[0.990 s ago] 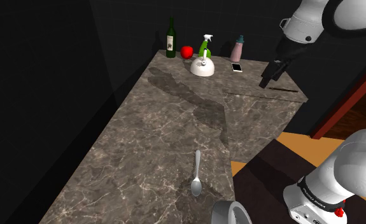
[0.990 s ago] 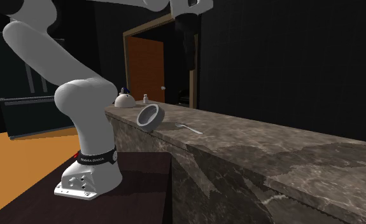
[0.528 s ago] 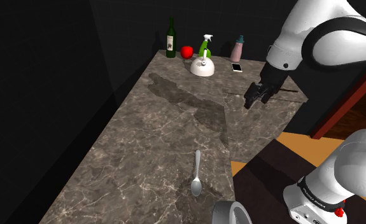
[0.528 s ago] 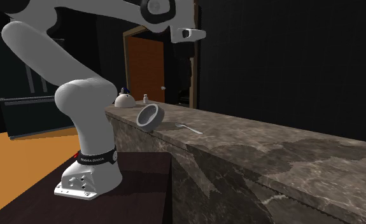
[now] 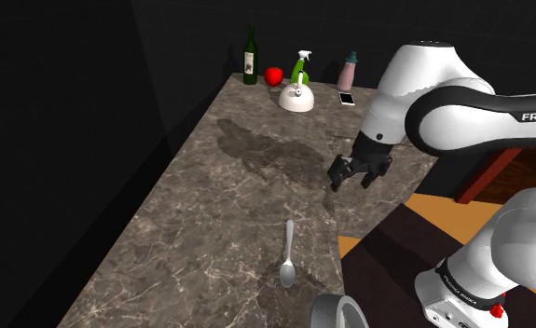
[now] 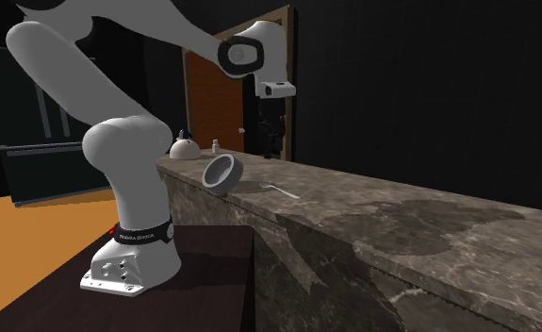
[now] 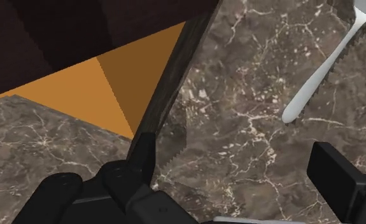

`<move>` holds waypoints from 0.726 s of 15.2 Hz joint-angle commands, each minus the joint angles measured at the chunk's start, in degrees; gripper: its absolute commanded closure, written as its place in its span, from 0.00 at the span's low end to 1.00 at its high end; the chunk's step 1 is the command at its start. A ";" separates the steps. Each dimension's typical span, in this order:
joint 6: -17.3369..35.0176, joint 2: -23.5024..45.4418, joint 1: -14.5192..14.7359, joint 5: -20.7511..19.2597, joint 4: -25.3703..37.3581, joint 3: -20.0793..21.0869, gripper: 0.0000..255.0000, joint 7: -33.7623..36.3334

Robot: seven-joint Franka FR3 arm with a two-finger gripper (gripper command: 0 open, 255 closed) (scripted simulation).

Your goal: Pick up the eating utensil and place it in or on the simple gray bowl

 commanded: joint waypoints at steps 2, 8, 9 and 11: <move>5.49 4.89 0.36 3.73 -0.38 3.89 0.00 5.95; 16.88 16.76 0.31 9.37 1.20 11.85 0.00 17.60; 18.88 19.10 0.06 9.89 1.80 13.21 0.00 19.60; 22.95 24.06 -0.60 10.30 3.26 15.86 0.00 23.82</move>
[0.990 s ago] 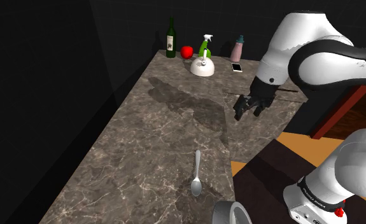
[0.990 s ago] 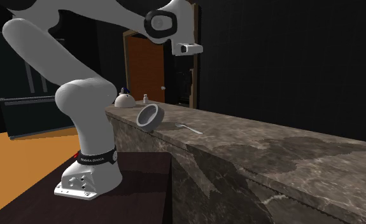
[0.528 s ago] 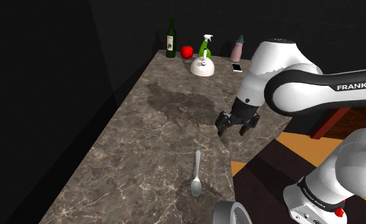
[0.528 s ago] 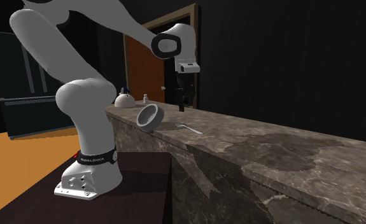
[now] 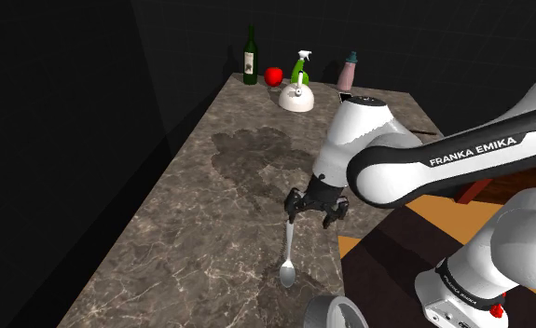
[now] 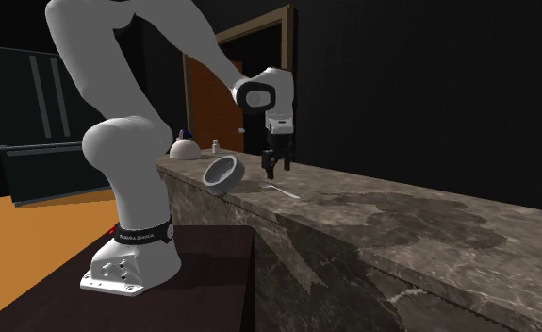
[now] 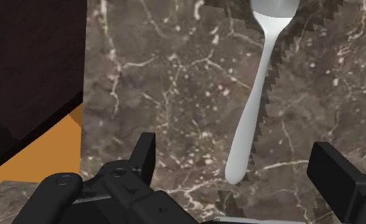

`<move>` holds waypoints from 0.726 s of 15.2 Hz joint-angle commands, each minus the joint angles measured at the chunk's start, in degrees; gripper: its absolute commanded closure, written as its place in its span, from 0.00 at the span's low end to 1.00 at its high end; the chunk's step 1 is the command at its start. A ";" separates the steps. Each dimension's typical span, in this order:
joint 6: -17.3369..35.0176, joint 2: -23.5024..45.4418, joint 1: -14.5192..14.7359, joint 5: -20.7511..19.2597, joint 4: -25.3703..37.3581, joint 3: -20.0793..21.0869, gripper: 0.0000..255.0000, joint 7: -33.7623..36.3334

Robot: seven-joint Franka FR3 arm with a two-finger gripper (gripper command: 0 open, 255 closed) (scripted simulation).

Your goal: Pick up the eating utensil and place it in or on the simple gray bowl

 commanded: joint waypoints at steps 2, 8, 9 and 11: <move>6.92 8.37 -1.15 -0.28 2.43 4.19 0.00 7.13; 12.83 14.14 -1.67 -2.42 2.26 5.88 0.00 9.27; 13.91 15.21 -1.77 -2.99 2.21 6.12 0.00 9.67; 15.62 16.93 -1.89 -4.03 2.15 6.43 0.00 10.41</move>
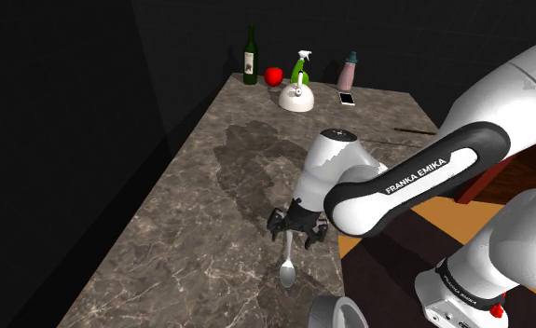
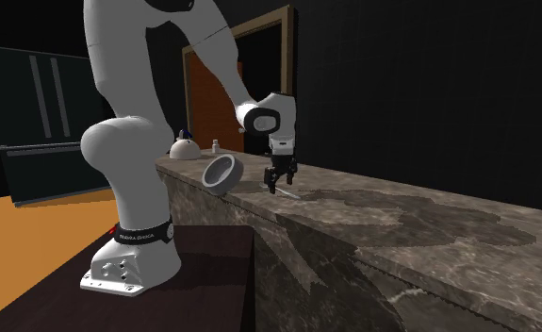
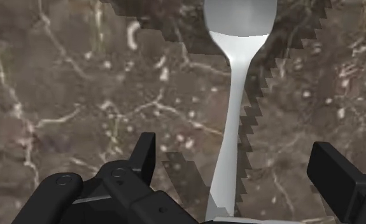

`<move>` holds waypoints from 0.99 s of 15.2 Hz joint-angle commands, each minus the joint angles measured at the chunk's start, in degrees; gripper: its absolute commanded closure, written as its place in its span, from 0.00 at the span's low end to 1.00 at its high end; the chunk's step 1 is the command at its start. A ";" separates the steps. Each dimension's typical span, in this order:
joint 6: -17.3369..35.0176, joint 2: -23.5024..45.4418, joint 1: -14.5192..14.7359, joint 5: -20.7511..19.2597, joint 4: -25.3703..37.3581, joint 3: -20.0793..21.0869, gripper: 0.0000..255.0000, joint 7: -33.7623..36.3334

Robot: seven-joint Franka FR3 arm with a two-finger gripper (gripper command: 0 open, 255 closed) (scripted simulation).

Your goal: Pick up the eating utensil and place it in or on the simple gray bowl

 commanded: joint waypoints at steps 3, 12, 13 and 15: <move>0.57 0.47 0.04 -0.26 -0.05 0.15 0.00 0.30; 0.52 0.43 0.04 -0.23 -0.05 0.14 1.00 0.27; 0.53 0.42 0.04 -0.21 -0.06 0.13 1.00 0.25; 0.56 0.52 0.04 -0.34 0.01 0.17 1.00 0.39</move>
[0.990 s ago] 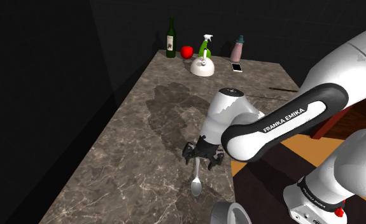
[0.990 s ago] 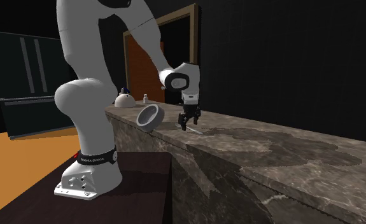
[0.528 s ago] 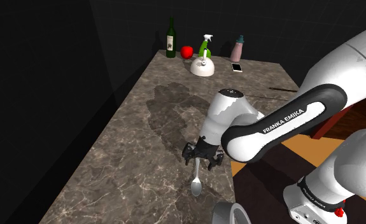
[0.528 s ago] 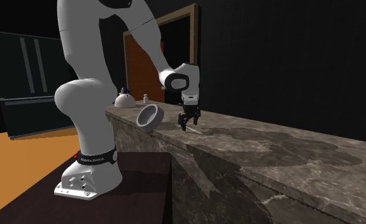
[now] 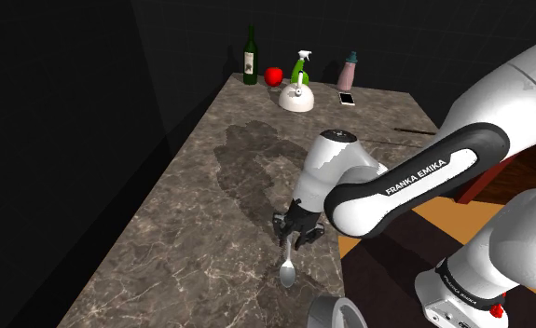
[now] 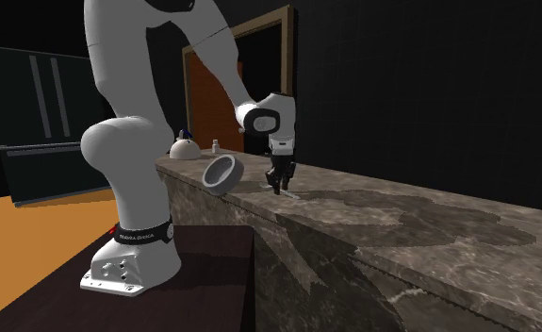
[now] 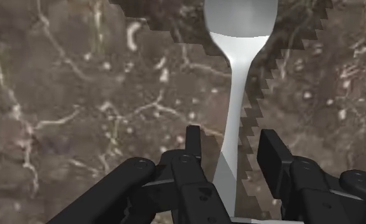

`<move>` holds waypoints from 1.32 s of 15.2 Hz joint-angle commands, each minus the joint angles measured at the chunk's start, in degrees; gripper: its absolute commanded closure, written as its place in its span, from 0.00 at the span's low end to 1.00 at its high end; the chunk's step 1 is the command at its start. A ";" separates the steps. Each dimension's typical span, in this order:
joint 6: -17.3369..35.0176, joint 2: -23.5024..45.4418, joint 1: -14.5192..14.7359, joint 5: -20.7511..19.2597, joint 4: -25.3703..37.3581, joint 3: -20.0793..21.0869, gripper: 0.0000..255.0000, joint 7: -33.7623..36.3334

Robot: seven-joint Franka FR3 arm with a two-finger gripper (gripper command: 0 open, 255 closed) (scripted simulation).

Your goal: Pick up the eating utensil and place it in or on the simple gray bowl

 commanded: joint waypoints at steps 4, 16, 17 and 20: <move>-1.86 -1.68 0.18 1.03 0.32 -0.19 1.00 -0.54; -14.16 -11.67 1.08 3.54 3.15 -2.60 1.00 -1.25; -15.13 -12.36 1.13 3.58 3.46 -2.83 1.00 -1.22; -18.01 -14.29 1.25 3.59 4.47 -3.55 1.00 -1.04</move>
